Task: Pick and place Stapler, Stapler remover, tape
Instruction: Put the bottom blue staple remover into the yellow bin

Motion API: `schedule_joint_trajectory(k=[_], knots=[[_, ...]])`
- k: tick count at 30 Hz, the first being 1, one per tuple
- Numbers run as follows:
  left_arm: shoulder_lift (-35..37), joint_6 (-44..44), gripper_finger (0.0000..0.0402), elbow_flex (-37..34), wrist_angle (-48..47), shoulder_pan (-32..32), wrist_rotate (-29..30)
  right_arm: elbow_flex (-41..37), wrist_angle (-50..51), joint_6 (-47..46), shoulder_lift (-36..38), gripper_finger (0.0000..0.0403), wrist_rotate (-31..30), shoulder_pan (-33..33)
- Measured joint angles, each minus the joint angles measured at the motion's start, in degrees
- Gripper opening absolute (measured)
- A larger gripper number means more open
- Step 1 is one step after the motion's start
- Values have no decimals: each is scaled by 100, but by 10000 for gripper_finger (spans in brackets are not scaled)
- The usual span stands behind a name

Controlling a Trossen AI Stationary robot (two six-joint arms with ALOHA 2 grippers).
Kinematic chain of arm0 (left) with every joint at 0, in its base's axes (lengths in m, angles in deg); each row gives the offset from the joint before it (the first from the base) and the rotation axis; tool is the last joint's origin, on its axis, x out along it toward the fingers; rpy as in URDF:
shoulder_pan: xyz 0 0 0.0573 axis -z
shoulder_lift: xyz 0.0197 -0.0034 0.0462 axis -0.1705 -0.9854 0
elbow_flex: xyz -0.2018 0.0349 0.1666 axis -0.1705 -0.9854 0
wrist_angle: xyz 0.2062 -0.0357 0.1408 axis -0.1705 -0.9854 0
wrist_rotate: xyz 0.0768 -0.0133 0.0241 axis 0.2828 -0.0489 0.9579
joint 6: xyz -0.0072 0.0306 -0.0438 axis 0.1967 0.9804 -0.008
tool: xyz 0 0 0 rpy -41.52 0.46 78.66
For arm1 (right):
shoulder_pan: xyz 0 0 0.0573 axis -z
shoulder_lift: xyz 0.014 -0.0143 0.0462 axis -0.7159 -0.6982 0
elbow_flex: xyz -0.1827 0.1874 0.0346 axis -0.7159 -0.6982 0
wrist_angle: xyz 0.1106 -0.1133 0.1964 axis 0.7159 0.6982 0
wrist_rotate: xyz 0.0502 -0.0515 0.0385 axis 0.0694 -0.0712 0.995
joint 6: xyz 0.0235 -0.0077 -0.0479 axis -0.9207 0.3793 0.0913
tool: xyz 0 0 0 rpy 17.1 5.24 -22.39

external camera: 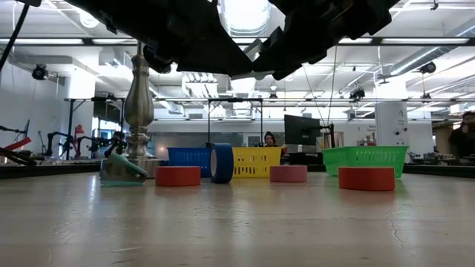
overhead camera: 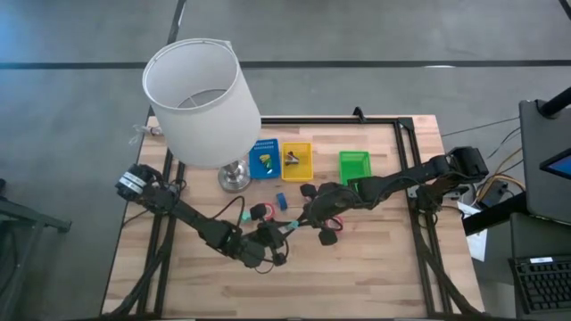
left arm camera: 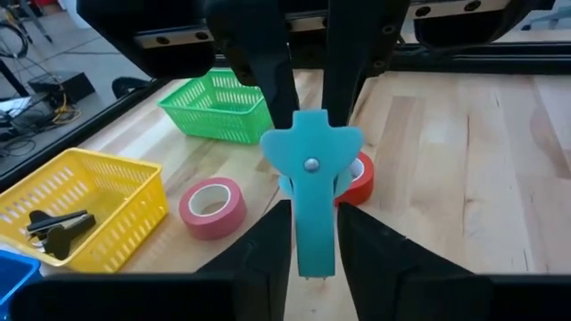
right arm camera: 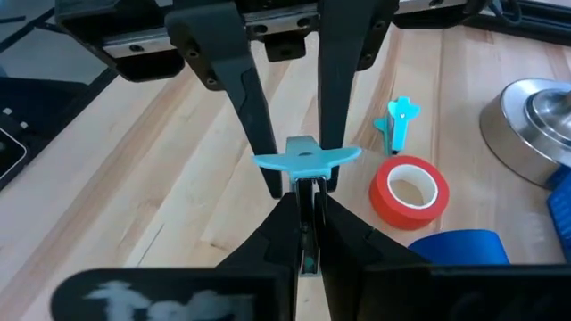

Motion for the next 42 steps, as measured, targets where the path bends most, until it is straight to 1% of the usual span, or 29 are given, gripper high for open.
schedule_joint_trajectory(k=[7, 11, 14, 17, 19, 21, 22, 25, 28, 29, 32, 33, 34, 38, 42], knots=[[0, 4, 99, -17, -9, 0, 0, 0, 329, -23, 4, 23, -1, 23], [0, -22, 104, -25, -170, 0, -2, 99, 859, -71, 9, 23, -95, 68], [0, -114, 106, -25, -257, 0, -3, 263, 1418, -73, 42, 23, -651, 68], [0, -195, 105, -25, -262, 0, -4, 417, 1927, 17, 116, 23, -1506, 122], [-1, -201, 103, -25, -262, 0, -4, 477, 2056, 147, 181, 23, -2062, 239], [0, -209, 103, -25, -262, 0, -6, 530, 2048, 362, 205, 23, -2392, 457], [0, -219, 103, -25, -262, 0, -6, 549, 2034, 443, 205, 23, -2426, 600], [0, -220, 104, -25, -262, 0, -7, 547, 1805, 475, 134, 23, -2346, 1150], [-1, -222, 101, -25, -267, 0, -7, 454, 1440, 247, -44, 23, -2229, 1767], [0, -223, 101, -25, -274, 0, -7, 438, 1344, 206, -138, 23, -2009, 1958], [0, -223, 102, -25, -295, 0, -7, 410, 1020, 333, -497, 23, -727, 2430], [0, -218, 103, -25, -297, 0, -7, 409, 863, 362, -628, 23, -406, 2523], [0, -210, 103, -25, -295, 0, -7, 411, 745, 367, -764, 23, -275, 2592], [0, -195, 102, -25, -304, 0, -7, 413, 745, 409, -1193, 23, -290, 2712], [0, -79, 102, -25, -317, -2, -7, 422, 688, 819, -1361, 24, -304, 2712]])
